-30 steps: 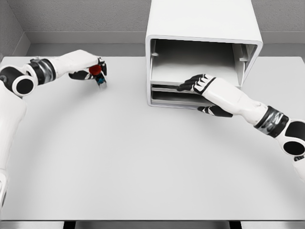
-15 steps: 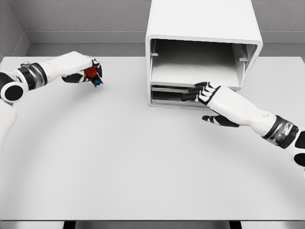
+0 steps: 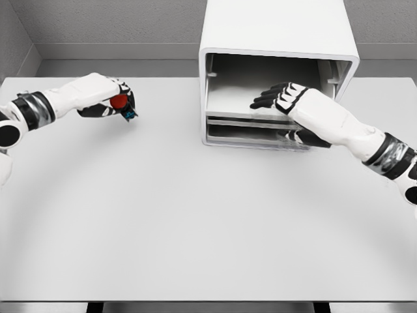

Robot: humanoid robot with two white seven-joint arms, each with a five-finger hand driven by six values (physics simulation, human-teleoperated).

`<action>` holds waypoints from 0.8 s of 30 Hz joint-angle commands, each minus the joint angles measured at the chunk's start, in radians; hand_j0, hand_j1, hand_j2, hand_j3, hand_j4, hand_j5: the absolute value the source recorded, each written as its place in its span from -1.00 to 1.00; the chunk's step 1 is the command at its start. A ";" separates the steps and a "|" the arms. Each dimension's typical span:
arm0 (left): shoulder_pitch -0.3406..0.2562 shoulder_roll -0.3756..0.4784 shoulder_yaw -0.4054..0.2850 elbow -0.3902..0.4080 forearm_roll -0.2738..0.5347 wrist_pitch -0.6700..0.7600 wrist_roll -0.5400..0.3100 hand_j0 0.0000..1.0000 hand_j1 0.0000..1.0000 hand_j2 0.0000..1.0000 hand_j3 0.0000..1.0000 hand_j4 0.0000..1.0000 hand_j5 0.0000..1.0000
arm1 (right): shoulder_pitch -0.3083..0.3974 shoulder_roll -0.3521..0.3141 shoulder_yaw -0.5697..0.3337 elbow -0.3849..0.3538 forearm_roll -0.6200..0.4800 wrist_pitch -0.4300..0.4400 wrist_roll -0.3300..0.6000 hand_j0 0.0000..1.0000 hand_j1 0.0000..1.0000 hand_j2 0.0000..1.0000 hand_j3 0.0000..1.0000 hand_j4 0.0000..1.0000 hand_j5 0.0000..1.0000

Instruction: Slide open multi-storey tabletop storage cabinets and put open load switch and slide close multi-storey tabletop storage cabinets

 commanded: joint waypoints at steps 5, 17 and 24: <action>0.069 0.021 0.057 -0.092 0.038 0.003 0.001 -0.02 -0.02 -0.02 -0.02 -0.02 -0.02 | -0.037 0.056 0.066 0.105 -0.002 0.001 0.000 0.61 0.61 0.61 0.61 0.61 0.61; 0.161 0.027 0.142 -0.175 0.063 0.003 0.001 -0.03 -0.03 -0.03 -0.03 -0.03 -0.03 | -0.014 0.053 0.079 0.096 0.014 0.001 0.000 0.62 0.62 0.62 0.62 0.62 0.62; 0.224 0.021 0.189 -0.252 0.081 0.003 0.001 -0.03 -0.03 -0.03 -0.03 -0.03 -0.03 | 0.008 0.045 0.078 0.082 0.014 0.001 0.000 0.62 0.62 0.62 0.62 0.62 0.62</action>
